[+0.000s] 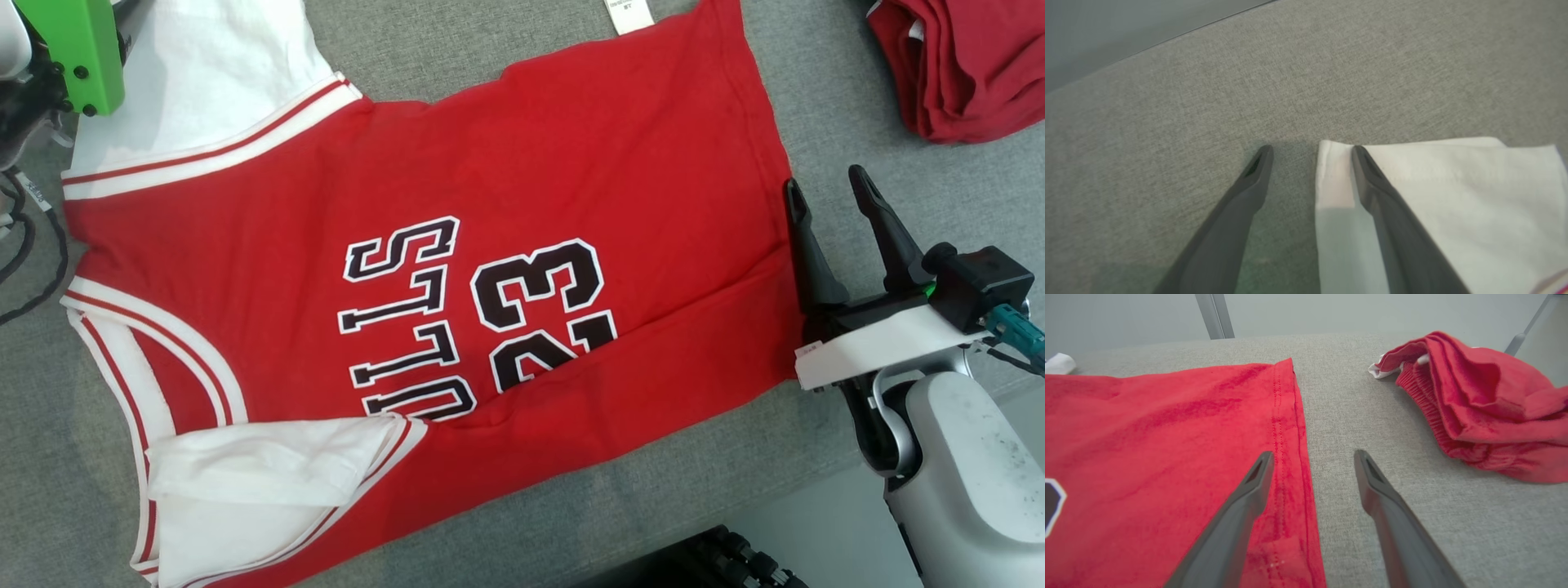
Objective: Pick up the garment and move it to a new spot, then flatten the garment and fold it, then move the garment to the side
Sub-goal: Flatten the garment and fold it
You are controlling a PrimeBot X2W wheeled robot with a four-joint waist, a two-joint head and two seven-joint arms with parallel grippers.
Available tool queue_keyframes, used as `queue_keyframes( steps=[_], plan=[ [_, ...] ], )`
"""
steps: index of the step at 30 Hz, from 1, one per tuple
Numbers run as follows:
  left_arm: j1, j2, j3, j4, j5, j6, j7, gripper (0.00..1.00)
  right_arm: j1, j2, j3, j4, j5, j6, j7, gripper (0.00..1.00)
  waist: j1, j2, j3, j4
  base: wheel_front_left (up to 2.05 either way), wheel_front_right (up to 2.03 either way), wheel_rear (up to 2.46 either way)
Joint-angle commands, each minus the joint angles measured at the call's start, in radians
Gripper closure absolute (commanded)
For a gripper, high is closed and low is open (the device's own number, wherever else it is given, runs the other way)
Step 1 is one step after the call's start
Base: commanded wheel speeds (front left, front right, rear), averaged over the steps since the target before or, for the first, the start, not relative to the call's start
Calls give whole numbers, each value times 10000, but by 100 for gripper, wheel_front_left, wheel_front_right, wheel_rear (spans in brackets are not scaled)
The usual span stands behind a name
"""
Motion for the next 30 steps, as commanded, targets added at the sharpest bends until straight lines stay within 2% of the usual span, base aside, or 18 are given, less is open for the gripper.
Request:
queue_keyframes(
  steps=[1,2,3,4,12,17,23,27,30],
  plan=[
    [126,38,-287,147,-194,-37,256,22,-169,-16,-26,-28,-109,-12,-27,0,-1,0,-12,-10,0,0,0],
    [154,59,-419,129,-260,-37,362,57,-182,-35,-29,-49,-127,-12,-27,0,-1,0,-24,-8,0,0,0],
    [153,98,-521,109,-331,-38,443,88,-199,-59,-42,-67,-145,-12,-27,0,-1,0,-38,-3,0,0,0],
    [146,134,-620,77,-362,-38,504,100,-235,-86,-42,-77,-166,-12,-27,0,-1,0,-55,5,0,0,0],
    [73,377,-1001,-375,-952,-33,256,100,-918,-324,374,-1,-137,-13,-27,0,-1,0,-272,81,0,0,0],
    [-118,514,-1228,-488,-1199,-32,-6,100,-2377,-426,954,1350,106,-12,175,0,-1,0,-446,163,0,0,0],
    [-263,493,-1522,-475,-1451,-32,-332,100,-4548,-122,1441,3054,206,-12,2346,0,-1,0,-659,356,0,0,0],
    [-280,468,-1752,-480,-1572,-33,-436,100,-5616,117,1232,4137,53,-13,3980,0,-1,0,-777,464,0,0,0],
    [-352,482,-1912,-542,-1703,-33,-472,100,-6166,285,1051,4788,-175,-12,4819,0,-1,0,-810,537,0,0,0]
  ],
)
